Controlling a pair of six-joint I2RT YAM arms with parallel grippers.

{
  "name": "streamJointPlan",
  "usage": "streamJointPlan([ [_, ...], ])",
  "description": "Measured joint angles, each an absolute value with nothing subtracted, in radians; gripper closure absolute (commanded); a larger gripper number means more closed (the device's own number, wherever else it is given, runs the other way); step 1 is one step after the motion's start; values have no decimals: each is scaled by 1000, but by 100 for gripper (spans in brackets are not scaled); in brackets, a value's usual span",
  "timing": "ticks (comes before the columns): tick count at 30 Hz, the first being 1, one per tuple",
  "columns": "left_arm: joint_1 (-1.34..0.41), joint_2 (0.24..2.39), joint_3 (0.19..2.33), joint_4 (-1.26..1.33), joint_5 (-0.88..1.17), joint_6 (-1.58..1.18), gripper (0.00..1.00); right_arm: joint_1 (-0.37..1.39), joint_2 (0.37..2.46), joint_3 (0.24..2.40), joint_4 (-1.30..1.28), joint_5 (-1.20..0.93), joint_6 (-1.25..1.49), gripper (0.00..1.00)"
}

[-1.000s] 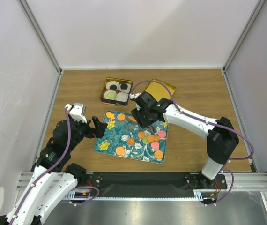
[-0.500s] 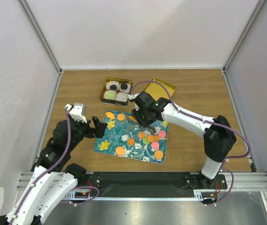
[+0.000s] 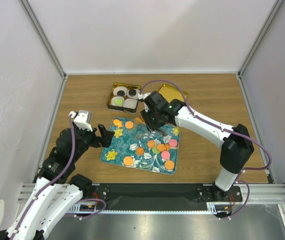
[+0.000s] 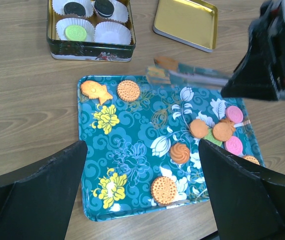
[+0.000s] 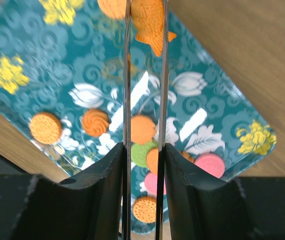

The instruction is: Pack the cookies

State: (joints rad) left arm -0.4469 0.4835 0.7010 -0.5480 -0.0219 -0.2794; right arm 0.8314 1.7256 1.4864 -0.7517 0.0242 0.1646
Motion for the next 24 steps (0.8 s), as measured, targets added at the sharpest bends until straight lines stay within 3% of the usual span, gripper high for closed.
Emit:
streamJointPlan([
  [9,-448,484,701,-548,-22,-279,0,799,1765,1702,-720,17,183,69],
  [24,-448,483,701,-548,-22,-279,0,765,2135,1935,-635,36,216,71],
])
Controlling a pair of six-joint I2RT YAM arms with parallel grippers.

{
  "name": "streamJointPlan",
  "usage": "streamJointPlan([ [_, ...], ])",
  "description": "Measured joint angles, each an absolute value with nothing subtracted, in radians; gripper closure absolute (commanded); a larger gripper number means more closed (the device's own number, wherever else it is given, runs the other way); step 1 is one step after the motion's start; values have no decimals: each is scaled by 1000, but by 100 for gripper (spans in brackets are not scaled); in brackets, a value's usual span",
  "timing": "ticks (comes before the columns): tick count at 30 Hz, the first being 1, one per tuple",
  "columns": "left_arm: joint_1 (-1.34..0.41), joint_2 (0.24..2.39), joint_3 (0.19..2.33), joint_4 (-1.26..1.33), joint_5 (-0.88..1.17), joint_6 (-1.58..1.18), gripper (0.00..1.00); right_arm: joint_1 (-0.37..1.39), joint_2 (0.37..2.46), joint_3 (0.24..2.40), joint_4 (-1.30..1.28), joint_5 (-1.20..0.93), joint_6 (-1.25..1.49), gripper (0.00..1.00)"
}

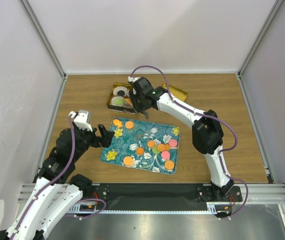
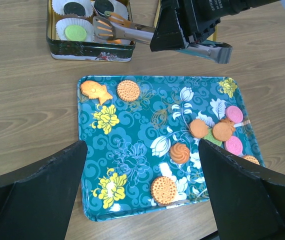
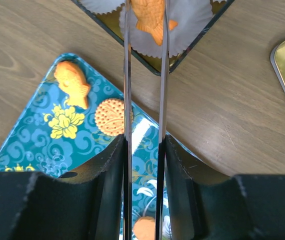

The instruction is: Pack the cookies

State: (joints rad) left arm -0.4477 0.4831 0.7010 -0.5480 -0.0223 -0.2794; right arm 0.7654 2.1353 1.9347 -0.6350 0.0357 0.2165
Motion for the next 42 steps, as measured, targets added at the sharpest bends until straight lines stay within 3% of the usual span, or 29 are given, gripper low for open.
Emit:
streamJointPlan([
  [10,-448,483,701,-548,-22,-279,0,761,2148,1940,-635,45,235,69],
  [42,-450,484,701,-548,-22,-279,0,757,2147,1938,-657,74,254,50],
])
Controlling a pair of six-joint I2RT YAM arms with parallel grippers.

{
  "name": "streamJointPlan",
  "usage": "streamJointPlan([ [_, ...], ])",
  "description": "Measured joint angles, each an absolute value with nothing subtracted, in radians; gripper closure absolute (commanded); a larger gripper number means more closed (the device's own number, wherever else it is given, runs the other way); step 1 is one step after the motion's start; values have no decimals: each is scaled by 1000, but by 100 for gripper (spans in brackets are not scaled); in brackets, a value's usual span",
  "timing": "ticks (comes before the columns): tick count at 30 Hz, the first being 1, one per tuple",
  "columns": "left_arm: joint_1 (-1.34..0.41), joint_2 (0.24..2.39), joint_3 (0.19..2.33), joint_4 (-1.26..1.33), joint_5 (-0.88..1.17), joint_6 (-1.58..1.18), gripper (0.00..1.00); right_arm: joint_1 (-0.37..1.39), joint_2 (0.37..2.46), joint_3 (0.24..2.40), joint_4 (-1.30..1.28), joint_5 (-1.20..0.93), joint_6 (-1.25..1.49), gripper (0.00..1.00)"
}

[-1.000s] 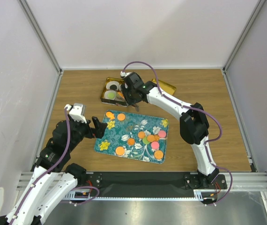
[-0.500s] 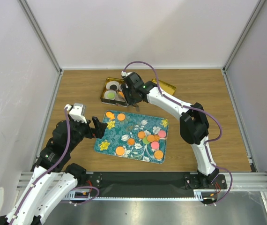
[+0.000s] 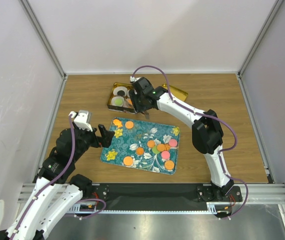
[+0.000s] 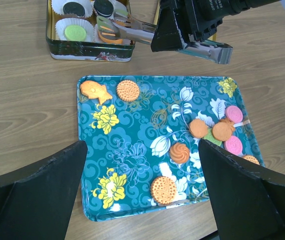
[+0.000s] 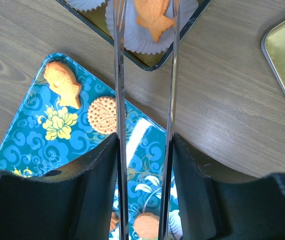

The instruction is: Pack the cookies

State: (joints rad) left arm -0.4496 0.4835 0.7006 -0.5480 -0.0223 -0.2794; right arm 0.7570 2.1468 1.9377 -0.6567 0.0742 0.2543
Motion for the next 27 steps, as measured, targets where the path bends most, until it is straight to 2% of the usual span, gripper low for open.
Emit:
streamJointPlan([
  [10,-450,484,701,-548,-22,-279,0,757,2109,1938,-673,74,254,50],
  [18,-450,483,701,-548,-22,-279,0,695,1946,1917,-670,67,254,50],
  [21,-450,483,701,-548,-22,-279,0,613,1823,1808,-636,54,267,50],
  [27,-450,481,701,-548,-22,-279,0,331,1573,1469,-550,80,329,47],
])
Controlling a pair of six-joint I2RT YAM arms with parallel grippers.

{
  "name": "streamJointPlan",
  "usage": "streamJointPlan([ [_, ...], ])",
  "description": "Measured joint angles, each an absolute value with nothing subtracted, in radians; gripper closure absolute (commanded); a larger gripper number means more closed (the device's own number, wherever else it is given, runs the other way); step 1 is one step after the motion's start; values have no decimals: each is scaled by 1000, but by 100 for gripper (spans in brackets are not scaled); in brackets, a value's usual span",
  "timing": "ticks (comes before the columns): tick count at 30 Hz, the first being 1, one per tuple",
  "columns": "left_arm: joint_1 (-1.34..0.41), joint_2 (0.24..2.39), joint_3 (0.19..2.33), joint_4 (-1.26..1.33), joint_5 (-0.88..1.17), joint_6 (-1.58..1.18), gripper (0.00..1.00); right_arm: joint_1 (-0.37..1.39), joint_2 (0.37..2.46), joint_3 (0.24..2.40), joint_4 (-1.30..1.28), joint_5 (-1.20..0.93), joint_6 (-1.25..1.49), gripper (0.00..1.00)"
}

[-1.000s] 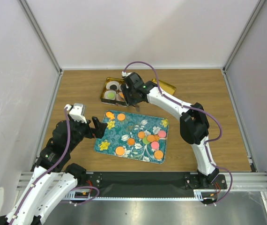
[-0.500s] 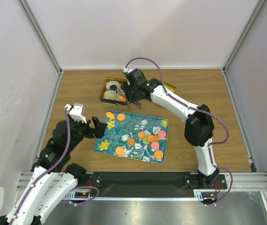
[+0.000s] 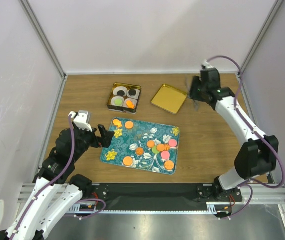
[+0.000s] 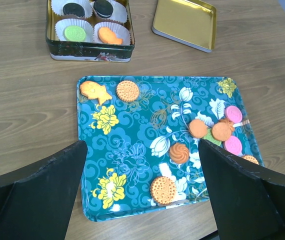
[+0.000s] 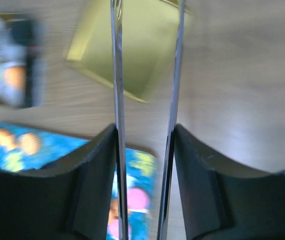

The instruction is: Pack the cookies

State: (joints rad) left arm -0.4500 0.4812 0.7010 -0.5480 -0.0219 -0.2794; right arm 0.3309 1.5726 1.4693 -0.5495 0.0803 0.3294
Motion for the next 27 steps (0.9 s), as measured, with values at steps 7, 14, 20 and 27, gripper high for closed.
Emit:
streamJointPlan([
  [7,-456,473,701,-548,-21,-279,0,133,1530,1153,-450,141,403,48],
  [14,-461,473,701,-547,-2,-279,0,106,1608,1032,-337,166,445,43],
  [20,-471,473,700,-546,5,-279,0,105,1637,1003,-289,169,457,35],
  [27,-473,477,699,-545,7,-279,0,104,1644,971,-266,169,456,28],
])
